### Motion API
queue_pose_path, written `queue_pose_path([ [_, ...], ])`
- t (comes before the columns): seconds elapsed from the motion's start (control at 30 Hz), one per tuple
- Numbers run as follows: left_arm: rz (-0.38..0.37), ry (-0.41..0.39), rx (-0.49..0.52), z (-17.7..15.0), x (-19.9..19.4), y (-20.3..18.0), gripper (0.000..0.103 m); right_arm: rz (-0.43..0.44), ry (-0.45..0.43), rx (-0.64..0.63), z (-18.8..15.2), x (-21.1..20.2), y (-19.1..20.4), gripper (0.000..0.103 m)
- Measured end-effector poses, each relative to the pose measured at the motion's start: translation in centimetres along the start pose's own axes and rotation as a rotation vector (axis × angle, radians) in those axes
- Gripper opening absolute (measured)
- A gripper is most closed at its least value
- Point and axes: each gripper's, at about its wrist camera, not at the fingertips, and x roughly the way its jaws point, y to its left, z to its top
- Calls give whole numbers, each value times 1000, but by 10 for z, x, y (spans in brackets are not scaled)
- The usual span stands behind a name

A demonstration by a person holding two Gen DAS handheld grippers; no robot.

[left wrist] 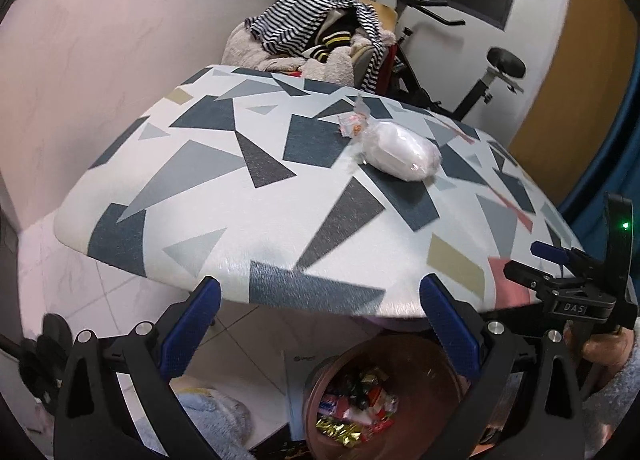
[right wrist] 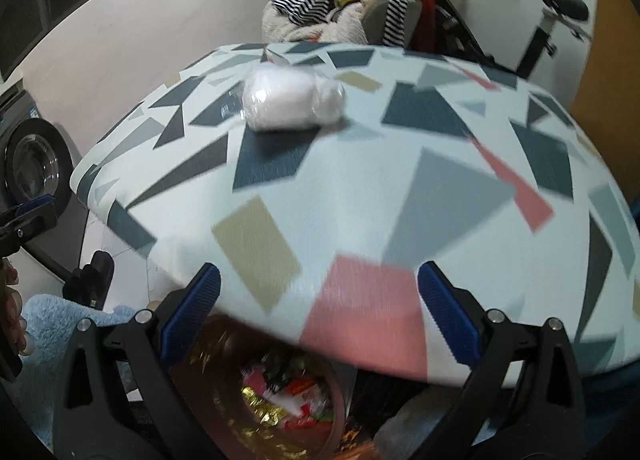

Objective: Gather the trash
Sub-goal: 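Grasp the white plastic bag bundle with the right tool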

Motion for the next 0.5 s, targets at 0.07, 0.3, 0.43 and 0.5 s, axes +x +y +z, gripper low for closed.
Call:
queue_pose_path([
  [0.07,-3,4,-19,8,8,7,97,9,-19,-12,19,12,3,97],
  [0.3,-39,5,-78,34,29,26,97,-18,-59,-39,87,60,19,97],
  [0.43,-62,10,-122,46,41,36,97,-41,-47,-70,124,92,32,96],
  [0.5,-72,11,-134,52,46,38,97,-65,-33,-79,139,109,37,96],
])
